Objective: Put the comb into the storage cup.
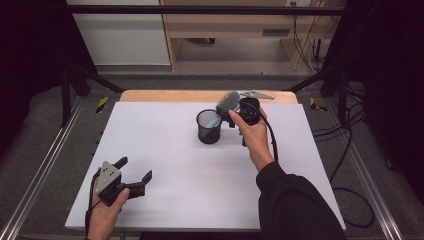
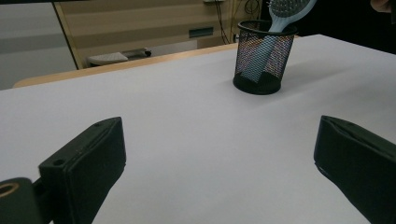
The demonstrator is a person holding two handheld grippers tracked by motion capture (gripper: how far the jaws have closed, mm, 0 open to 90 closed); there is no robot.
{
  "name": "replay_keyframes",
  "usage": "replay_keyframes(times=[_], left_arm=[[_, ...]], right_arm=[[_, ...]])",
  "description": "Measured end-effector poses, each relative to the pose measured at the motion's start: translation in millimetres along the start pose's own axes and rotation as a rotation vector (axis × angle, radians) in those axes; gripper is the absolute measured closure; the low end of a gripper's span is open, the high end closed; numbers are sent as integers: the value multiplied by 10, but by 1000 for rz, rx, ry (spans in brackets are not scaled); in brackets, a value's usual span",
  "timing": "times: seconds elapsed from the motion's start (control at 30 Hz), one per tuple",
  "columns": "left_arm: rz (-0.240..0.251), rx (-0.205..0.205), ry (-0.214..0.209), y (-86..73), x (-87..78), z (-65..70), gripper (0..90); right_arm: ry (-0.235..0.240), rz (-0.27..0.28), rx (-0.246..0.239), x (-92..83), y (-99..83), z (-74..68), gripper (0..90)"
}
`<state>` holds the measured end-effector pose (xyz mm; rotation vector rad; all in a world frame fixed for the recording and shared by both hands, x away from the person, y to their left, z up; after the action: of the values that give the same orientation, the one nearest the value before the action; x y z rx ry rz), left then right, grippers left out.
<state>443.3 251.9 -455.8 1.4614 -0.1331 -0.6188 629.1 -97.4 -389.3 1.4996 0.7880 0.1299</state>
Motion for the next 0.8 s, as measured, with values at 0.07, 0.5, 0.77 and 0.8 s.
replay_keyframes(times=[0.07,0.5,0.77,0.8], left_arm=[[-5,3,-1,-6,1,6,24],[2,-2,4,3,-7,3,24],[4,-5,5,4,-10,-5,24],[4,-5,6,3,-10,-5,24]], right_arm=[[11,8,-4,-47,1,-3,80],[0,13,-58,-242,8,73,74],[4,15,-62,-241,12,66,72],[5,14,-63,-241,10,61,72]])
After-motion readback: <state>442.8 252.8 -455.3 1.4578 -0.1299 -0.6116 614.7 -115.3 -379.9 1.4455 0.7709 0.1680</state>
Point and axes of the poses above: each handheld gripper's, and its own axes: x roughly forward along the jaws, y roughly out of its top, z roughly to its right, the point moved 4 cm from there along x, roughly forward along the jaws, and after that the axes turned 9 degrees about -x, right-handed, at the moved point
